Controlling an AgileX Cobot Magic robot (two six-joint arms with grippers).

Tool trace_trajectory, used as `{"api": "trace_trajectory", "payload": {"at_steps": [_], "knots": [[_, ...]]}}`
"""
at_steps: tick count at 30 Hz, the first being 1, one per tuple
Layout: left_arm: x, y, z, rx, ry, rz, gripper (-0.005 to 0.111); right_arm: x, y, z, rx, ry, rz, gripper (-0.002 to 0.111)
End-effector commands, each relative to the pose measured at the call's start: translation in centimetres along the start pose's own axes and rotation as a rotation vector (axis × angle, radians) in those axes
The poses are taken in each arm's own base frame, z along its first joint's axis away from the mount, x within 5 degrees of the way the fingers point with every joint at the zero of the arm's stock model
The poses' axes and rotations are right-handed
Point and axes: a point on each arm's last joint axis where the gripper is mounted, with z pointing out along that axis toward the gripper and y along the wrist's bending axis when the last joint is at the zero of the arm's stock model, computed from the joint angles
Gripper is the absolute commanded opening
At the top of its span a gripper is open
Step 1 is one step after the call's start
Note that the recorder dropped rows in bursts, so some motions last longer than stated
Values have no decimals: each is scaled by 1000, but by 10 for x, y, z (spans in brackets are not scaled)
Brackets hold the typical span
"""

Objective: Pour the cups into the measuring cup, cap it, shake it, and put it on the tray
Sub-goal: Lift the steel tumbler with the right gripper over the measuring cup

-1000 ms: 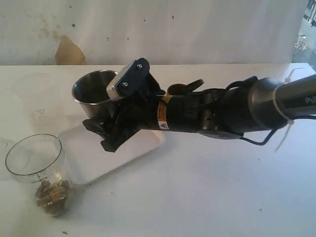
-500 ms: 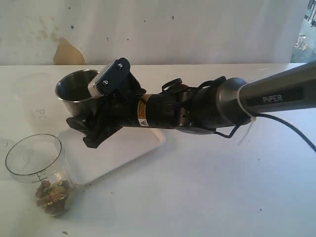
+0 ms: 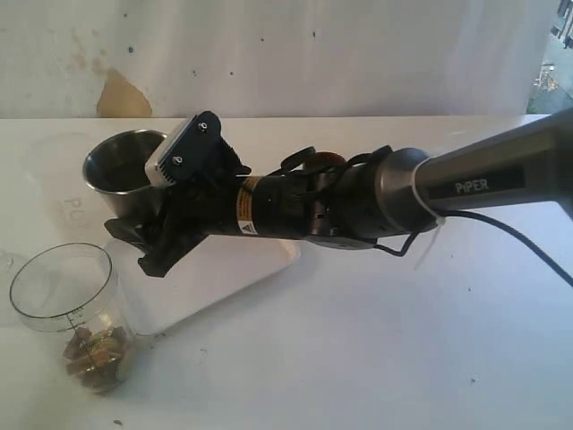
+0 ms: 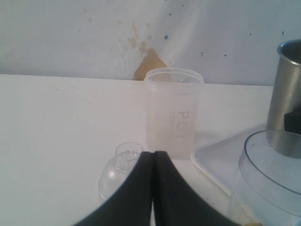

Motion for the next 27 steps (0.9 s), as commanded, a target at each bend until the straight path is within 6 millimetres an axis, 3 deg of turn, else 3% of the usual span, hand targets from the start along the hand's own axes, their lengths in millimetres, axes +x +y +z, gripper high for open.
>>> {"api": "trace_trajectory", "payload": {"at_steps": [1,16,27], "knots": [[1,0,0,6,0,-3,0,-13,0,2,-18,-103,6,0],[1,0,0,6,0,-3,0,-29,1,13,-26,-144,-41,0],[1,0,0,6,0,-3,0,-27,2,15,-8,-119,-237,0]]}}
